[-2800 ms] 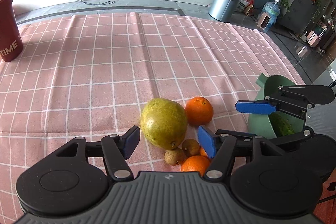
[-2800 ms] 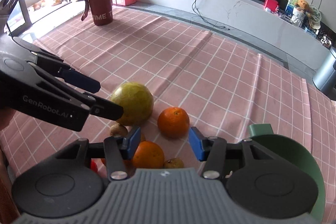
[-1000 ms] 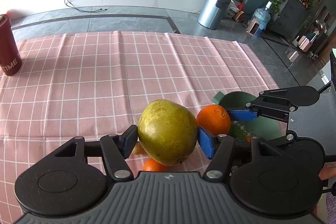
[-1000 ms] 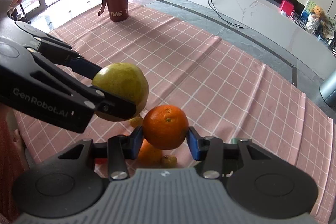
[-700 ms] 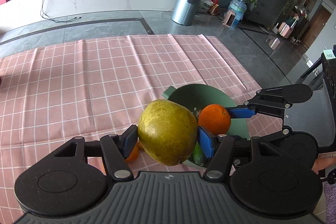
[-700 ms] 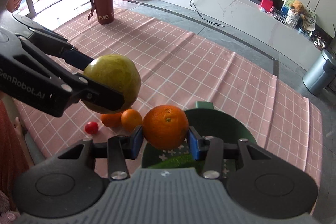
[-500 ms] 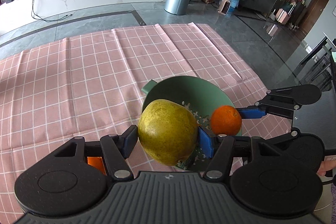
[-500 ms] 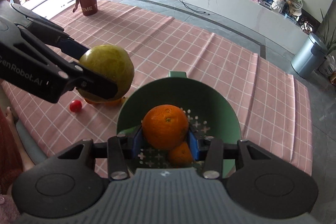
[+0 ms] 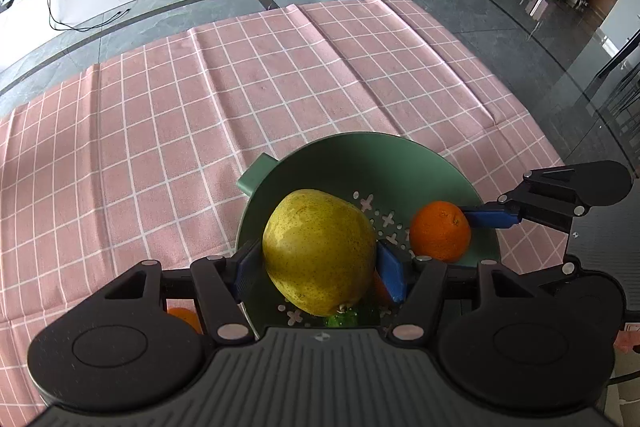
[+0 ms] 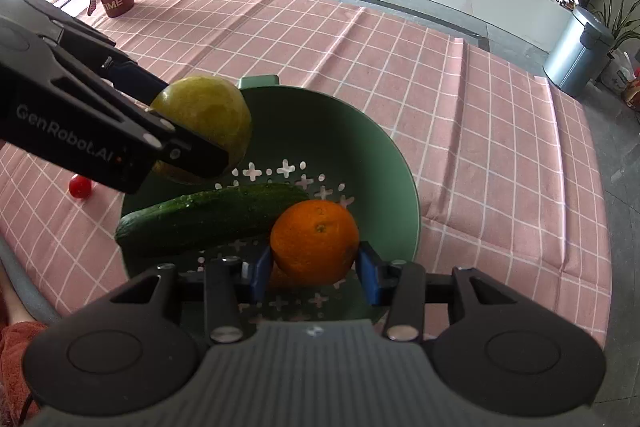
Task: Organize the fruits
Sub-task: 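Carry the pear and orange into the colander and open both tools, then withdraw both tools from the colander toward the remaining fruit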
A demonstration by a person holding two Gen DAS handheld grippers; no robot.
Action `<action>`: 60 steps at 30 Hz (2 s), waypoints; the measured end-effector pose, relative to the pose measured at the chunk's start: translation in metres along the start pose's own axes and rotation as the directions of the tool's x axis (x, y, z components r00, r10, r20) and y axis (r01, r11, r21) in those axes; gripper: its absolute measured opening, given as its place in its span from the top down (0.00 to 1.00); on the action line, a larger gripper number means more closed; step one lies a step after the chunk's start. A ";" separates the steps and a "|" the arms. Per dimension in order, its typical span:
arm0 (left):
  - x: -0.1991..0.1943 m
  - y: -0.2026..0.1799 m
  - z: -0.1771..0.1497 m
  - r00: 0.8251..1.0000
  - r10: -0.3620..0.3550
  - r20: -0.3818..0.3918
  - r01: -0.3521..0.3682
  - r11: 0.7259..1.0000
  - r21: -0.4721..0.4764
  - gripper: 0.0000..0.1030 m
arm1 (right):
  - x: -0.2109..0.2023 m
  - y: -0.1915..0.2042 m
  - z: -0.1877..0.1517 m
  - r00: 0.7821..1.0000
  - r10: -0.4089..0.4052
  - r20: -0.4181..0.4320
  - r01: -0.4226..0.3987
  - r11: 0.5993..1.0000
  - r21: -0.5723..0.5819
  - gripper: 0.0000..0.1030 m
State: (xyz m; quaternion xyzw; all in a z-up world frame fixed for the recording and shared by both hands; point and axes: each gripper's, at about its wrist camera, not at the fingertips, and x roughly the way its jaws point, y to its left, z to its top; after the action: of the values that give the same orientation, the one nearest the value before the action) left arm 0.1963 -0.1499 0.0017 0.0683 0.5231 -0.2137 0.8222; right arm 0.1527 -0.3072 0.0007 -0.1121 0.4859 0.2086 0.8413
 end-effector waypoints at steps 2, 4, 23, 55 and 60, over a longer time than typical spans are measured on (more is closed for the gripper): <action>0.006 -0.002 0.003 1.000 0.014 -0.013 -0.014 1.000 0.016 0.31 | 0.008 -0.003 0.003 1.000 0.001 -0.004 -0.001 1.000 -0.004 0.59; 0.013 -0.005 0.005 0.999 0.033 -0.031 -0.032 0.999 0.037 0.31 | 0.017 -0.006 0.005 1.000 0.007 -0.013 -0.007 1.000 -0.006 0.59; 0.025 0.003 0.012 0.993 0.038 -0.109 -0.040 0.999 -0.018 0.31 | 0.040 -0.005 0.012 0.999 -0.002 -0.044 -0.002 0.997 -0.083 0.48; -0.046 0.040 -0.029 1.000 -0.002 0.009 0.003 0.996 -0.087 0.31 | -0.001 0.020 -0.001 0.955 0.294 0.049 -0.279 0.827 0.489 0.42; -0.057 0.051 -0.045 0.999 -0.009 0.032 0.014 0.992 -0.126 0.34 | 0.022 0.033 0.002 0.960 0.281 -0.014 -0.224 0.795 0.563 0.36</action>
State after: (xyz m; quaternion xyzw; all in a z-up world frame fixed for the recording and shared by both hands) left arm 0.1600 -0.0727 0.0264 0.0096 0.5229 -0.1859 0.8318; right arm 0.1489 -0.2721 -0.0168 0.1932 0.5763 0.1629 0.7772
